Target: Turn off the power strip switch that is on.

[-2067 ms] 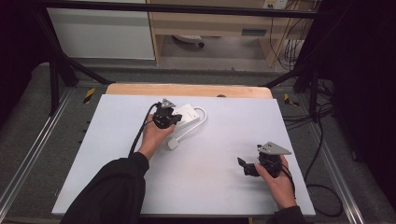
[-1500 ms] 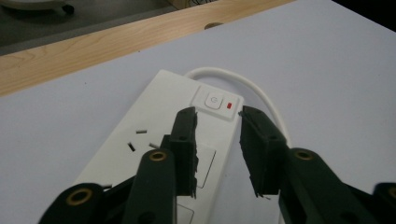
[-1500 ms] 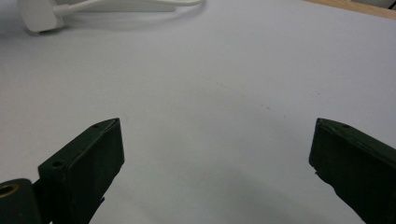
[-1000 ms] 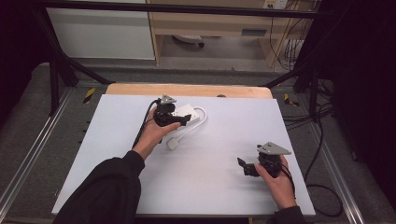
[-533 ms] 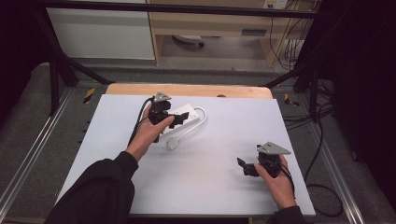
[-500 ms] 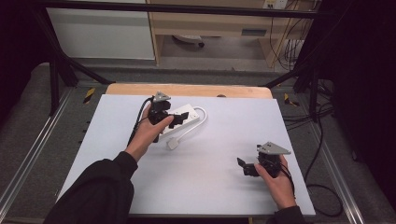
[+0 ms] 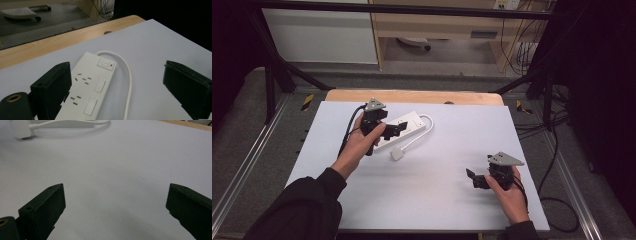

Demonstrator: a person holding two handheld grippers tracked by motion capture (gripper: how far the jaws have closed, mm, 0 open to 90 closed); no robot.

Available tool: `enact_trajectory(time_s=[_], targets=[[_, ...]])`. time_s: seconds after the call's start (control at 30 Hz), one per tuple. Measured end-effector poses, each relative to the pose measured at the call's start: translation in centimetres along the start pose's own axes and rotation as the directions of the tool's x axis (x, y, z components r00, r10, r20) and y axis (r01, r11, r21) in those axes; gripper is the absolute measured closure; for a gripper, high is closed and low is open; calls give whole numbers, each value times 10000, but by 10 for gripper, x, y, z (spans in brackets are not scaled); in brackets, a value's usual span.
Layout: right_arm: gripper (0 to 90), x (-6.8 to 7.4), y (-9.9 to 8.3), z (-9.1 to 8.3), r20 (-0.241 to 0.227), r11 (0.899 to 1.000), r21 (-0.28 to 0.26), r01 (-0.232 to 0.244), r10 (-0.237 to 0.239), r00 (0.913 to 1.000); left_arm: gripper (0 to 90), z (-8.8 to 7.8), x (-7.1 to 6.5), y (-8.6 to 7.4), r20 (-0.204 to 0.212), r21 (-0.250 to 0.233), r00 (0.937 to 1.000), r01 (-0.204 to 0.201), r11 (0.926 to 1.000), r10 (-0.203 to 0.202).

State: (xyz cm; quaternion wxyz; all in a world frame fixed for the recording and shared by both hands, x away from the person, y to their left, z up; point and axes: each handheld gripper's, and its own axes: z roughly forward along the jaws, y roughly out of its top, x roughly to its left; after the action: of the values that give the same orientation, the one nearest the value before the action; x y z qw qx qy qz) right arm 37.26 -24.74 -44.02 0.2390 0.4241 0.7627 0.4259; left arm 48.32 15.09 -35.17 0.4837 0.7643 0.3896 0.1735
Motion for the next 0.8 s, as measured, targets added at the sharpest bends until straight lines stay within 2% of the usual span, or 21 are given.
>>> enact_trajectory(time_s=[0.33,0.8], targets=[[27,0,0,0,-39,10000,-20,0,0,10000,80,-28,3,-7,-22,-275,10000,-81,9996,81],[26,0,0,-1,-99,10000,-17,-19,18,9999,79,-69,6,-17,-199,-643,9997,95,9979,-108]])
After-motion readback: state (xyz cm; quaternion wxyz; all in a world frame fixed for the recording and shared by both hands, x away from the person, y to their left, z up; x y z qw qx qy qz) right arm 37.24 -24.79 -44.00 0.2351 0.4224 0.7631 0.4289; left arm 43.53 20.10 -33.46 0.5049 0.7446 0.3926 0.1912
